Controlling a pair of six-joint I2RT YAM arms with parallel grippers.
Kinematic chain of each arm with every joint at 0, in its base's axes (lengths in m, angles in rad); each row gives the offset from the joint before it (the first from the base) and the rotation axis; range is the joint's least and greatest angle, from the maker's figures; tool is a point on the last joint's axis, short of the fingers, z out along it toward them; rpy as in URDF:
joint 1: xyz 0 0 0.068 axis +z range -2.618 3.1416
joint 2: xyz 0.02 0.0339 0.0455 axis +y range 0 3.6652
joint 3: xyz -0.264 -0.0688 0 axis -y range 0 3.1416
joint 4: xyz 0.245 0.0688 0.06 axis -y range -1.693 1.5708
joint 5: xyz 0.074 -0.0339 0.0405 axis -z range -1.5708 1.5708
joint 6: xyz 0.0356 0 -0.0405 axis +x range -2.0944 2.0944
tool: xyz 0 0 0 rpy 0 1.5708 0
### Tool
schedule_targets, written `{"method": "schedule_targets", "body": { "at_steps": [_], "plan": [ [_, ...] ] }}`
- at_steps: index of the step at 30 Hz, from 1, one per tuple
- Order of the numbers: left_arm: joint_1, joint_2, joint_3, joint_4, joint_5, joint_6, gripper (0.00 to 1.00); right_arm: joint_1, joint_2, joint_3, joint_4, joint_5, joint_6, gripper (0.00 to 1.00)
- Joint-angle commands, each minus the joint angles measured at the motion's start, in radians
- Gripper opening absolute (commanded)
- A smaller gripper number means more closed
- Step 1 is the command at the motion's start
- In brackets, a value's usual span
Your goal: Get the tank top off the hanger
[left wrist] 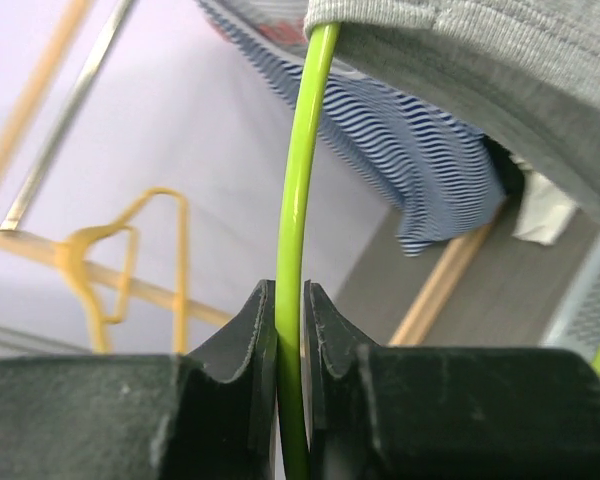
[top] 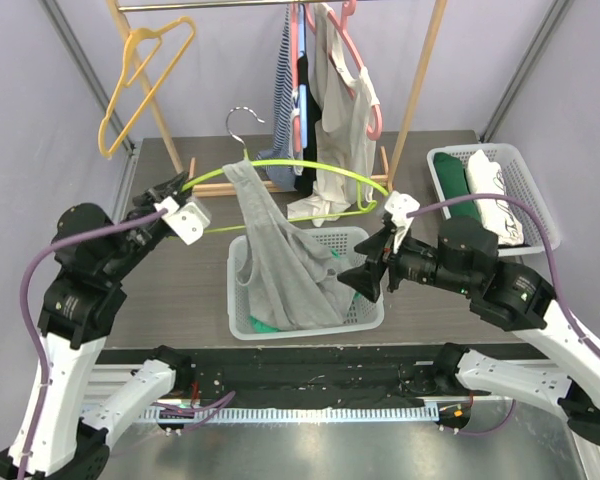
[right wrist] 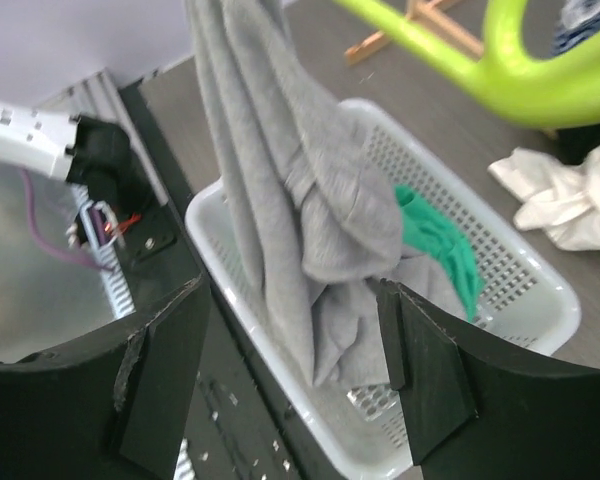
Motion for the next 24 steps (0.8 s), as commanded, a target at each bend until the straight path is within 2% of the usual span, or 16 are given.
{"method": "schedule_targets", "body": {
  "at_steps": [1,4,5,8,13,18,20,24],
  "plan": [
    [-0.011,-0.017,-0.052,0.043,-0.015,0.314,0.00,-0.004,0.074,0.124,-0.009,-0.211,-0.070,0.74],
    [-0.013,-0.022,-0.090,0.115,-0.096,0.363,0.00,-0.004,0.092,0.118,-0.043,-0.324,-0.064,0.74],
    [-0.013,-0.020,-0.098,0.165,-0.124,0.371,0.00,-0.004,0.086,0.112,-0.046,-0.322,-0.056,0.74],
    [-0.016,-0.030,-0.093,0.163,-0.164,0.373,0.00,-0.004,0.046,0.089,-0.059,-0.296,-0.059,0.75],
    [-0.016,-0.095,-0.102,0.081,-0.020,0.333,0.00,-0.004,-0.023,0.095,0.008,-0.148,-0.070,0.76],
    [-0.016,-0.157,-0.092,0.057,0.074,0.221,0.00,-0.004,-0.015,0.153,0.118,-0.066,-0.244,0.78],
    [-0.016,-0.180,-0.102,0.040,0.147,0.205,0.00,-0.004,0.049,0.197,0.117,-0.077,-0.299,0.77],
    [-0.016,-0.212,-0.093,-0.009,0.172,0.189,0.00,-0.004,0.189,0.369,0.056,-0.205,-0.346,0.77]
  ]
}}
